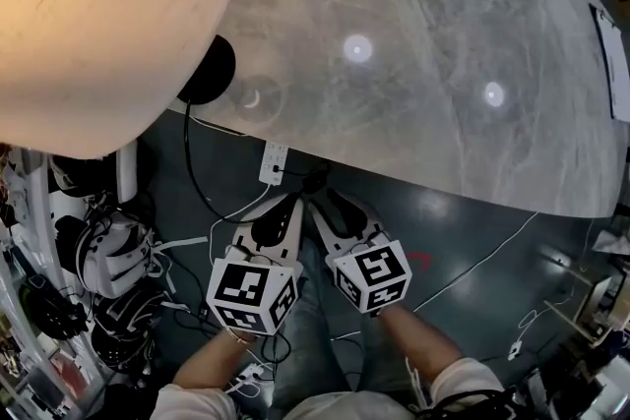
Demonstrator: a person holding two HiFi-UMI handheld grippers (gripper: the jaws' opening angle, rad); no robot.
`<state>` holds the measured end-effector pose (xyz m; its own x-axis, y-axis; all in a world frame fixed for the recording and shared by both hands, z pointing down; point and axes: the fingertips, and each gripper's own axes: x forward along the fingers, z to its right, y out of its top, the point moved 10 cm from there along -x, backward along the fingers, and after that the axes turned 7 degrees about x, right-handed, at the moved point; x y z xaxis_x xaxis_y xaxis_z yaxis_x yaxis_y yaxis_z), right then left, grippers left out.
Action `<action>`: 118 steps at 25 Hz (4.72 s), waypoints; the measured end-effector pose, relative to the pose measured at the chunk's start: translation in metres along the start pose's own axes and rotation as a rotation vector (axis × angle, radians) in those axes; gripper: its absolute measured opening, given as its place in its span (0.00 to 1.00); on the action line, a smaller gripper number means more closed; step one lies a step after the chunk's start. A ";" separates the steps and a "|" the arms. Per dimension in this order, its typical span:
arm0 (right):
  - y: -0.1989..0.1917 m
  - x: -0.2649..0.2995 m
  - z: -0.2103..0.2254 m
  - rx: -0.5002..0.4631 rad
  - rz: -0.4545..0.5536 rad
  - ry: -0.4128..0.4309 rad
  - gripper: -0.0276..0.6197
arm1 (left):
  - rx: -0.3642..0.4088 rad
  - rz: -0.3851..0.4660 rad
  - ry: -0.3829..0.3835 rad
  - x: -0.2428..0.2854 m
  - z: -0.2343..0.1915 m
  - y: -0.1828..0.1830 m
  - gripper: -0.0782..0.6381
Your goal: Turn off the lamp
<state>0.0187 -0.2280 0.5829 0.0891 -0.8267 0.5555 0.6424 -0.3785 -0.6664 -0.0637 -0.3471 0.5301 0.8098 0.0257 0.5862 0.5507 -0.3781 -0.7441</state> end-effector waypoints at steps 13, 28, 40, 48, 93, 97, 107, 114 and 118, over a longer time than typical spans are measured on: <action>0.009 0.018 -0.003 -0.026 -0.010 -0.035 0.27 | -0.014 0.016 -0.023 -0.003 0.003 0.006 0.14; 0.008 0.023 0.000 -0.018 -0.008 -0.070 0.25 | -0.012 0.000 -0.057 0.003 0.004 0.005 0.14; 0.006 0.023 0.001 -0.002 0.001 -0.063 0.24 | -0.009 -0.003 -0.066 0.002 0.005 0.003 0.14; 0.003 0.018 0.000 0.009 0.013 -0.075 0.24 | -0.004 -0.010 -0.076 0.000 0.008 0.000 0.14; -0.003 0.018 0.008 0.017 -0.030 0.045 0.20 | 0.001 -0.013 -0.001 0.023 -0.015 -0.019 0.14; -0.009 0.016 0.015 0.027 -0.037 0.042 0.15 | 0.019 0.004 0.038 0.035 -0.024 -0.029 0.14; -0.016 0.012 0.038 0.071 -0.027 -0.026 0.06 | 0.164 0.034 0.236 0.080 -0.078 -0.067 0.14; -0.022 0.009 0.050 0.093 -0.030 -0.044 0.05 | 0.157 0.110 0.328 0.104 -0.112 -0.083 0.14; -0.025 0.003 0.055 0.088 -0.037 -0.050 0.05 | 0.131 0.138 0.282 0.112 -0.117 -0.090 0.14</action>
<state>0.0448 -0.1983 0.6281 0.1008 -0.7901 0.6046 0.7104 -0.3683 -0.5998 -0.0468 -0.4182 0.7001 0.8010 -0.2811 0.5286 0.4755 -0.2378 -0.8470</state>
